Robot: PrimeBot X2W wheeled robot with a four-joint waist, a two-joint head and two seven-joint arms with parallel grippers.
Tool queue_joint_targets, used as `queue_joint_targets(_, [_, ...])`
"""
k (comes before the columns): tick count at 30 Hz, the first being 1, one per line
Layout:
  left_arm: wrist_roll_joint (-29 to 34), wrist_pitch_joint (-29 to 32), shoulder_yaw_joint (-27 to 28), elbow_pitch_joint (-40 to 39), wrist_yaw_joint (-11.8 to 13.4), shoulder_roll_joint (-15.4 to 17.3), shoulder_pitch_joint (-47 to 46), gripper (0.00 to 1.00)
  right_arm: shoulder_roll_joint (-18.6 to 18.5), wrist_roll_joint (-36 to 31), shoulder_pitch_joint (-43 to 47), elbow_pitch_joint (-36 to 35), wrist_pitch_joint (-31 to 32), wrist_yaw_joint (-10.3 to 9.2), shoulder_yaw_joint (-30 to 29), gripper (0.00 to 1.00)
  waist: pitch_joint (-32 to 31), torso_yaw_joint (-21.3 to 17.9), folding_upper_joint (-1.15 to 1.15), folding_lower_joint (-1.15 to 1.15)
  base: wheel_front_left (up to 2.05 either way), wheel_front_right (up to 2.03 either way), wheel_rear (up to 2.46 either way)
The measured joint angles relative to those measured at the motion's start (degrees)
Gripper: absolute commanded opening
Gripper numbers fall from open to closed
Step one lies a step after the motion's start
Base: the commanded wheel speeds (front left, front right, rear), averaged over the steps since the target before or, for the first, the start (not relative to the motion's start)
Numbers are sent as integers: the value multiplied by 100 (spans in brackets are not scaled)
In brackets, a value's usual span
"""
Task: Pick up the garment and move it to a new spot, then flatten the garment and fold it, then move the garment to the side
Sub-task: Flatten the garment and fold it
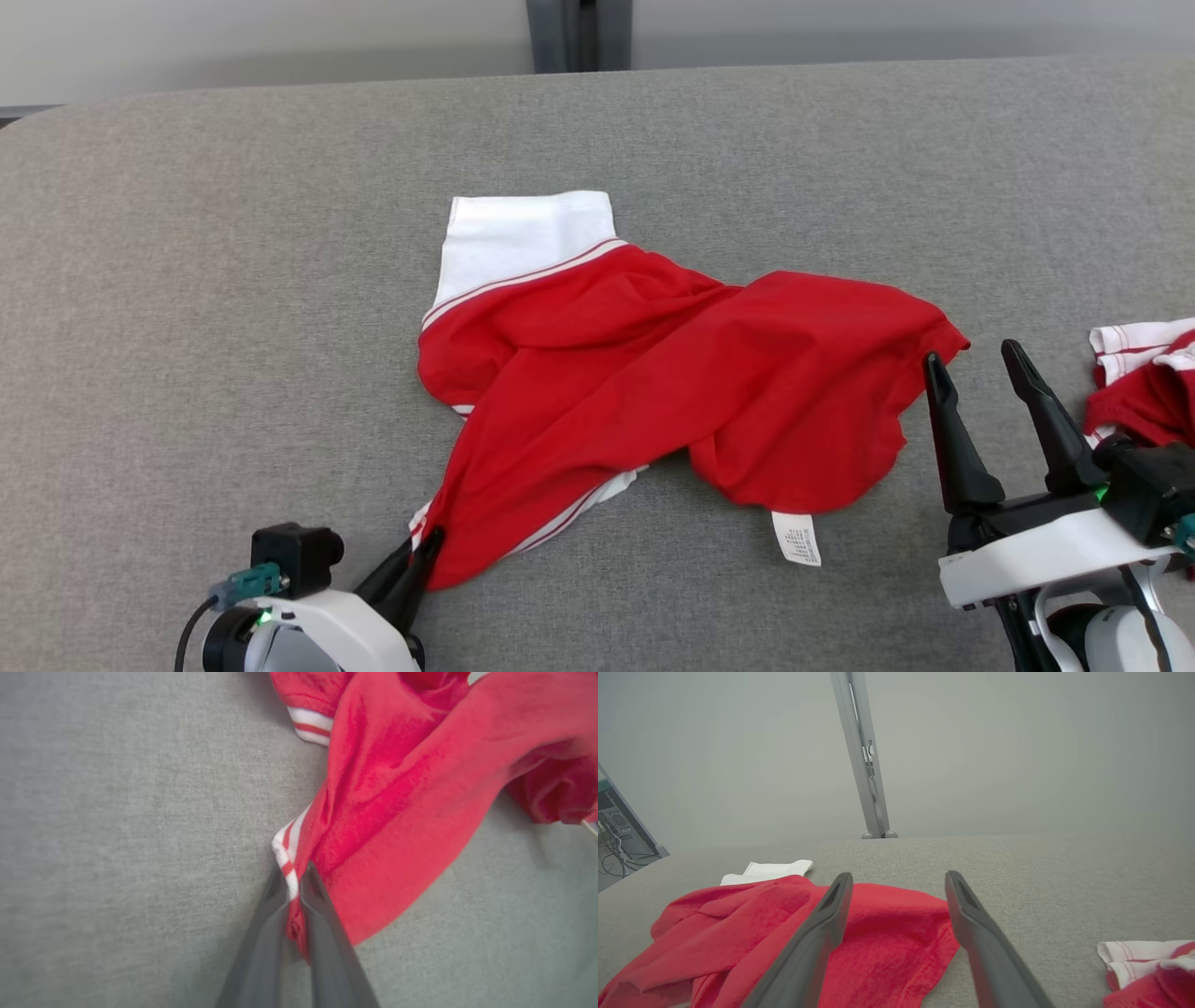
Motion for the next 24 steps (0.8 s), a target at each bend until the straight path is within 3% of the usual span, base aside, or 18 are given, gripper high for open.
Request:
queue_joint_targets(16, [-231,51,98,-92,243,68,547,0,-1,-16,27,92,130,0,-360,100,-50,246,0,0,0,0,0])
queue_joint_targets(17, [-234,43,104,-100,247,60,547,36,0,-13,27,107,130,0,-372,100,-59,249,0,0,0,0,0])
queue_joint_targets(18, [-247,26,118,-109,264,46,548,36,0,-12,25,120,129,0,-381,100,-71,251,0,0,0,0,0])
queue_joint_targets(19, [-241,-11,129,-124,290,45,549,100,0,-11,23,130,127,0,-391,100,-88,248,0,0,0,0,0])
queue_joint_targets(24, [-187,-203,355,-335,511,169,495,100,0,-10,7,143,110,0,-534,100,-212,202,0,0,0,0,0])
